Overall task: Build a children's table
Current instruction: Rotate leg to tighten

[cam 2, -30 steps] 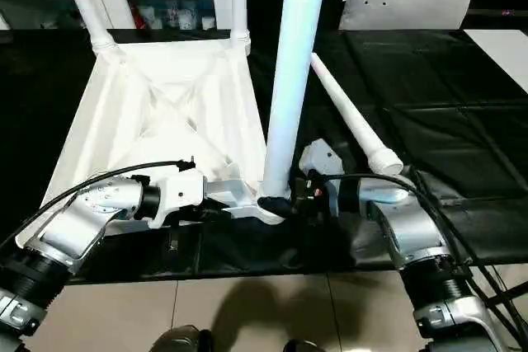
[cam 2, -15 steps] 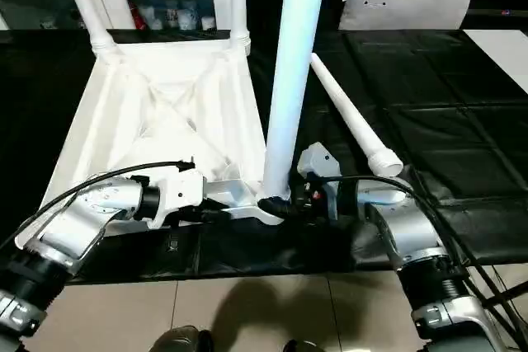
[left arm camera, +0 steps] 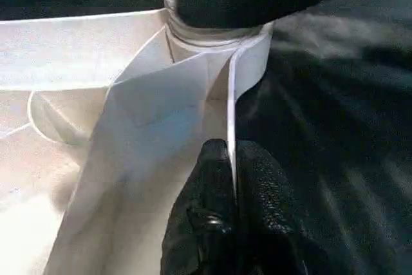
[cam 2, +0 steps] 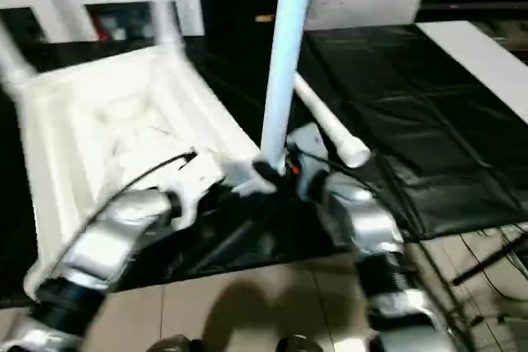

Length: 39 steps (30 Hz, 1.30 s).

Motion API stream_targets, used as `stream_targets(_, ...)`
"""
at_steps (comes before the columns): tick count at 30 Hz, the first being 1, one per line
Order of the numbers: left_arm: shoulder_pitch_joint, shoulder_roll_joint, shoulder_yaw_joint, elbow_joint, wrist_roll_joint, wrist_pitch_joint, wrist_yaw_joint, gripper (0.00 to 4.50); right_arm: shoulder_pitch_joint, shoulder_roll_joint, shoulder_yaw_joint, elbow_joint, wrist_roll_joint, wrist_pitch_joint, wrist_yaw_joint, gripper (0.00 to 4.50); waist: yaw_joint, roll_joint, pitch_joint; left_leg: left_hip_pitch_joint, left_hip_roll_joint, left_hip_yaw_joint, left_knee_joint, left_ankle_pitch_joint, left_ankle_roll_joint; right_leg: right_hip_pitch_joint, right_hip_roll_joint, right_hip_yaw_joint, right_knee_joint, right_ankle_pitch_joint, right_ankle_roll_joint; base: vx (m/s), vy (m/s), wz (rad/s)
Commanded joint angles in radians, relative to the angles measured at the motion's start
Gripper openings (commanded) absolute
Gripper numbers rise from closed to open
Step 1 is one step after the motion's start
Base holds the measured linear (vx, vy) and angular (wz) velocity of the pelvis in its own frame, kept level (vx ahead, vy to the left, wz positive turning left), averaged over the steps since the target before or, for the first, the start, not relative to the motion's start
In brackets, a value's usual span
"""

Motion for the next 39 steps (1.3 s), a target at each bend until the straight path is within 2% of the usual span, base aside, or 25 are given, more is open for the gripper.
stream_targets(1,-0.03,-0.045,-0.054,-0.031,-0.014,-0.009,0.026,0.0,-0.003,0.049,0.029,0.041,0.001,0.041,-0.036,2.72,0.01,-0.007,-0.066,0.004,0.069,-0.044,-0.073,-0.245,0.035,0.048,-0.094,0.067,-0.106,-0.456,-0.113,0.0,0.0,0.0)
stream_targets(3,-0.041,-0.043,-0.054,-0.015,-0.002,-0.01,0.039,0.0,-0.003,0.058,0.017,0.045,0.009,0.038,-0.036,2.72,0.012,-0.006,-0.067,0.005,0.07,-0.042,-0.073,-0.232,0.047,0.045,-0.091,0.07,-0.102,-0.412,-0.122,0.0,0.0,0.0)
stream_targets(4,-0.046,-0.038,-0.057,-0.01,0.013,-0.003,0.046,0.0,-0.002,0.067,0.004,0.045,0.018,0.032,-0.032,2.72,0.013,-0.002,-0.07,0.001,0.071,-0.042,-0.074,-0.217,0.052,0.048,-0.091,0.07,-0.095,-0.369,-0.134,0.0,0.0,0.0)
stream_targets(6,-0.04,-0.038,-0.053,-0.016,0.015,0.006,0.046,0.0,0.002,0.068,-0.008,0.04,0.03,0.027,-0.024,3.28,0.014,-0.003,-0.07,0.0,0.074,-0.041,-0.073,-0.21,0.058,0.049,-0.092,0.071,-0.09,-0.322,-0.155,0.0,0.0,0.0)
stream_targets(8,-0.037,-0.038,-0.052,-0.018,0.017,0.01,0.047,0.0,0.004,0.066,-0.012,0.037,0.032,0.025,-0.021,3.44,0.015,-0.004,-0.069,0.002,0.073,-0.04,-0.073,-0.218,0.059,0.049,-0.093,0.072,-0.092,-0.331,-0.16,0.0,0.0,0.0)
stream_targets(9,-0.034,-0.037,-0.05,-0.021,0.021,0.015,0.05,0.0,0.008,0.061,-0.014,0.034,0.029,0.013,-0.017,3.47,0.016,0.003,-0.068,0.001,0.074,-0.041,-0.074,-0.223,0.057,0.049,-0.093,0.071,-0.093,-0.339,-0.159,0.0,0.0,0.0)
stream_targets(11,-0.032,-0.032,-0.047,-0.02,0.026,0.018,0.054,0.0,0.017,0.051,-0.014,0.025,0.03,0.002,-0.004,3.59,0.018,-0.001,-0.069,0.001,0.074,-0.041,-0.074,-0.225,0.054,0.049,-0.093,0.071,-0.094,-0.34,-0.155,0.0,0.0,0.0)
stream_targets(12,-0.033,-0.027,-0.047,-0.016,0.026,0.017,0.056,0.0,0.024,0.042,-0.013,0.014,0.034,-0.004,0.014,3.85,0.019,0.0,-0.069,0.002,0.075,-0.041,-0.075,-0.225,0.054,0.049,-0.093,0.071,-0.094,-0.338,-0.155,0.0,0.0,0.0)
stream_targets(16,-0.037,0.003,-0.036,0.01,0.022,-0.004,0.051,0.0,0.065,-0.024,-0.018,-0.055,0.055,-0.016,0.12,4.11,0.03,-0.001,-0.072,0.001,0.077,-0.039,-0.073,-0.197,0.069,0.051,-0.091,0.073,-0.086,-0.275,-0.164,0.0,0.0,0.0)
stream_targets(17,-0.036,0.03,-0.037,0.026,0.021,-0.041,0.027,0.0,0.084,-0.074,-0.017,-0.084,0.061,-0.026,0.183,4.26,0.03,0.0,-0.07,0.0,0.075,-0.039,-0.073,-0.197,0.074,0.051,-0.09,0.072,-0.087,-0.27,-0.168,0.0,0.0,0.0)
stream_targets(21,-0.027,0.084,-0.05,0.045,0.019,-0.083,-0.04,0.0,0.107,-0.167,-0.015,-0.118,0.071,-0.044,0.294,4.44,0.031,-0.004,-0.068,-0.006,0.07,-0.039,-0.07,-0.2,0.091,0.056,-0.092,0.07,-0.094,-0.317,-0.148,0.0,0.0,0.0)
stream_targets(25,-0.022,0.14,-0.065,0.06,0.011,-0.141,-0.113,0.0,0.099,-0.226,-0.037,-0.118,0.082,-0.061,0.348,4.44,0.032,0.0,-0.067,0.001,0.071,-0.038,-0.07,-0.22,0.081,0.05,-0.089,0.068,-0.105,-0.392,-0.13,0.0,0.0,0.0)
stream_targets(26,-0.018,0.173,-0.074,0.067,-0.003,-0.189,-0.166,0.0,0.089,-0.252,-0.045,-0.114,0.084,-0.076,0.372,4.44,0.032,0.0,-0.066,0.003,0.071,-0.038,-0.071,-0.226,0.076,0.049,-0.087,0.067,-0.105,-0.401,-0.13,0.0,0.0,0.0)
stream_targets(28,-0.017,0.191,-0.079,0.071,-0.013,-0.213,-0.193,0.0,0.086,-0.268,-0.044,-0.115,0.081,-0.09,0.39,4.44,0.034,0.0,-0.068,0.003,0.072,-0.038,-0.071,-0.224,0.075,0.048,-0.087,0.068,-0.103,-0.392,-0.131,0.0,0.0,0.0)
stream_targets(30,-0.02,0.204,-0.082,0.081,-0.03,-0.245,-0.229,0.0,0.084,-0.288,-0.029,-0.118,0.069,-0.114,0.421,4.44,0.038,0.001,-0.07,0.005,0.074,-0.038,-0.071,-0.221,0.075,0.048,-0.086,0.068,-0.099,-0.371,-0.141,0.0,0.0,0.0)
stream_targets(31,-0.026,0.226,-0.088,0.098,-0.044,-0.303,-0.277,0.0,0.085,-0.316,-0.005,-0.126,0.048,-0.152,0.468,4.44,0.042,-0.009,-0.075,0.005,0.075,-0.037,-0.069,-0.206,0.08,0.049,-0.087,0.068,-0.097,-0.346,-0.148,0.0,0.0,0.0)
stream_targets(32,-0.029,0.233,-0.091,0.105,-0.046,-0.326,-0.293,0.0,0.086,-0.325,0.003,-0.128,0.04,-0.164,0.485,4.44,0.048,-0.002,-0.077,0.006,0.078,-0.036,-0.069,-0.188,0.082,0.048,-0.088,0.072,-0.088,-0.311,-0.161,0.0,0.0,0.0)
stream_targets(35,-0.039,0.264,-0.103,0.119,-0.056,-0.362,-0.352,0.0,0.087,-0.348,0.028,-0.131,0.041,-0.181,0.543,4.44,0.058,0.0,-0.078,0.007,0.081,-0.034,-0.069,-0.181,0.086,0.047,-0.088,0.073,-0.081,-0.267,-0.184,0.0,0.0,0.0)
stream_targets(39,-0.052,0.302,-0.125,0.127,-0.077,-0.435,-0.448,0.0,0.094,-0.378,0.084,-0.156,0.046,-0.176,0.65,4.44,0.069,0.0,-0.079,0.008,0.082,-0.033,-0.069,-0.188,0.083,0.05,-0.089,0.073,-0.082,-0.285,-0.177,0.0,0.0,0.0)
